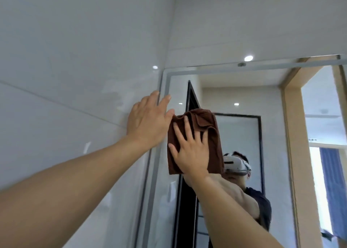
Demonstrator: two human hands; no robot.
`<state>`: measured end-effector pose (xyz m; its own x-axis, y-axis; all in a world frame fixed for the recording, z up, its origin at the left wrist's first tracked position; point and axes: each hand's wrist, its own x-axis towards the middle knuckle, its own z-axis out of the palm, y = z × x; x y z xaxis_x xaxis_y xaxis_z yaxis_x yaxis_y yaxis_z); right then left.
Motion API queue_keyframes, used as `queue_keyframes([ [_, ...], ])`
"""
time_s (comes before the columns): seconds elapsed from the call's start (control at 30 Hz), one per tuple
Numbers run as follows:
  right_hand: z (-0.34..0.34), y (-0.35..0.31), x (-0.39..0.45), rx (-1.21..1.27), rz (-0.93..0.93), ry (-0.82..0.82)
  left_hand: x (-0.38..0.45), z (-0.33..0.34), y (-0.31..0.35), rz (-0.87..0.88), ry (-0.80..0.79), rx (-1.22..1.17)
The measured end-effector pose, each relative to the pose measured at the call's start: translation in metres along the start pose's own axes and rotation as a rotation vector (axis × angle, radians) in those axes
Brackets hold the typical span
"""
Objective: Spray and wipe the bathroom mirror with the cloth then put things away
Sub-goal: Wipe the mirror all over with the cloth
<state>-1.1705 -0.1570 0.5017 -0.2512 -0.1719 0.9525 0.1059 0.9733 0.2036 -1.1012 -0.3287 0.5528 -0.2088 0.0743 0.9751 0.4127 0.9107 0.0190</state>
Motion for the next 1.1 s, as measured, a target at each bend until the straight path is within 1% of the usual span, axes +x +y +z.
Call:
queue_keyframes([
  [0.1, 0.019, -0.044, -0.007, 0.07, -0.042, -0.021, -0.004, -0.001, -0.014, 0.002, 0.008, 0.022],
  [0.17, 0.026, -0.058, -0.014, 0.086, -0.034, -0.025, -0.009, 0.001, -0.017, -0.007, 0.01, 0.038],
  [0.27, 0.027, -0.057, -0.019, 0.115, -0.015, -0.024, -0.015, 0.01, -0.005, -0.016, -0.007, 0.028],
  [0.37, 0.018, -0.031, -0.026, 0.116, -0.015, -0.015, -0.019, 0.019, 0.025, -0.022, -0.013, -0.025],
  [0.47, 0.001, 0.019, -0.045, 0.108, -0.021, 0.001, -0.022, 0.026, 0.073, -0.006, 0.053, -0.117],
  [0.57, -0.024, 0.086, -0.067, 0.053, -0.004, 0.01, -0.027, 0.031, 0.139, -0.005, 0.098, -0.24],
  [0.83, -0.112, 0.297, -0.141, -0.084, 0.136, 0.059, -0.046, 0.034, 0.339, 0.129, 0.061, -0.477],
  [1.0, -0.164, 0.412, -0.193, -0.221, 0.268, 0.05, -0.054, 0.032, 0.423, 0.185, 0.062, -0.582],
  [1.1, -0.19, 0.466, -0.225, -0.264, 0.368, 0.041, -0.061, 0.033, 0.447, 0.207, 0.036, -0.603],
])
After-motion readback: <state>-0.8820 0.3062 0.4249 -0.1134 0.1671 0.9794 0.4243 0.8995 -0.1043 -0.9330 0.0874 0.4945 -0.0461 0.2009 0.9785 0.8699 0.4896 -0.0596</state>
